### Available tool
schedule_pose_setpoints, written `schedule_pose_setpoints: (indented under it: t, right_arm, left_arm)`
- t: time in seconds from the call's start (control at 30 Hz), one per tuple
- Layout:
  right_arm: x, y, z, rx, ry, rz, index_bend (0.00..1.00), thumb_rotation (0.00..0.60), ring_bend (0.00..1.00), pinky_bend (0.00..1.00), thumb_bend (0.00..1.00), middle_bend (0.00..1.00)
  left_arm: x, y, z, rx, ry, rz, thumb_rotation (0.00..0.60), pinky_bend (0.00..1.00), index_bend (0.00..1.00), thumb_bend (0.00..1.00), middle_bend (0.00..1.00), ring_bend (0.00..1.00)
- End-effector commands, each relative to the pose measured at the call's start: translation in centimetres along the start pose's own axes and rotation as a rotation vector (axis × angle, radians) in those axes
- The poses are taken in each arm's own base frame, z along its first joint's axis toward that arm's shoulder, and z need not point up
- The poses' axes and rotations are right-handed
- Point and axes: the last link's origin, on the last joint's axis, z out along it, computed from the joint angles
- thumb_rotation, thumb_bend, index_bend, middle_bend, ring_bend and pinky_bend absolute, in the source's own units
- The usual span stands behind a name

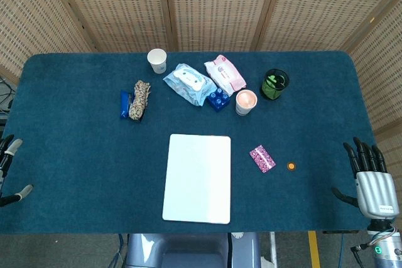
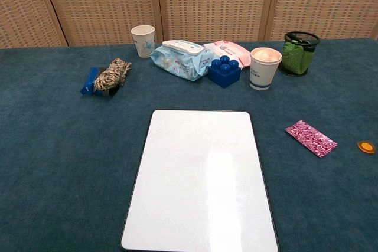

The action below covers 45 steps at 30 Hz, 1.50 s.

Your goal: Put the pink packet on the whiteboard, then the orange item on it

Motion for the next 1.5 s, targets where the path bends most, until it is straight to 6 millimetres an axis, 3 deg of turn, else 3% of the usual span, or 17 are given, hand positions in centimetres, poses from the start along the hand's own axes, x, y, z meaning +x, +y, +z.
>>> schedule_pose_setpoints:
  t: [0.03,0.27,0.4,0.77,1.13,1.3,1.5]
  right_arm:
    - [0.0,0.0,0.0,0.002,-0.003,-0.001,0.00,0.600,0.00,0.00,0.00,0.00]
    - [-0.6,-0.2,0.0,0.019,-0.031,-0.011,0.00,0.600,0.00,0.00,0.00,0.00]
    - [-1.1,-1.3,0.7,0.095,-0.078,-0.019,0.00,0.600,0.00,0.00,0.00,0.00]
    - [-3.3,-7.2,8.0,0.440,-0.358,-0.156,0.00,0.600,0.00,0.00,0.00,0.00]
    - [-6.9,-12.3,14.0,0.597,-0.415,-0.352,0.01,0.600,0.00,0.00,0.00,0.00]
    - [-8.6,-13.0,15.7,0.591,-0.426,-0.403,0.02,0.600,0.00,0.00,0.00,0.00]
    - [-10.2,-13.4,15.9,0.595,-0.445,-0.439,0.04,0.600,0.00,0.00,0.00,0.00]
  left_arm:
    - [0.0,0.0,0.0,0.002,0.000,-0.001,0.600,0.00,0.00,0.00,0.00,0.00]
    - [0.2,-0.1,-0.1,0.003,0.006,-0.005,0.600,0.00,0.00,0.00,0.00,0.00]
    - [0.3,-0.1,-0.1,0.000,0.011,-0.002,0.600,0.00,0.00,0.00,0.00,0.00]
    - [-0.2,0.1,0.7,0.035,0.000,0.024,0.600,0.00,0.00,0.00,0.00,0.00]
    - [-1.0,-0.2,1.8,0.074,-0.032,0.042,0.600,0.00,0.00,0.00,0.00,0.00]
    - [-1.1,-0.3,1.9,0.081,-0.039,0.043,0.600,0.00,0.00,0.00,0.00,0.00]
    - [-1.2,-0.3,2.1,0.085,-0.046,0.044,0.600,0.00,0.00,0.00,0.00,0.00]
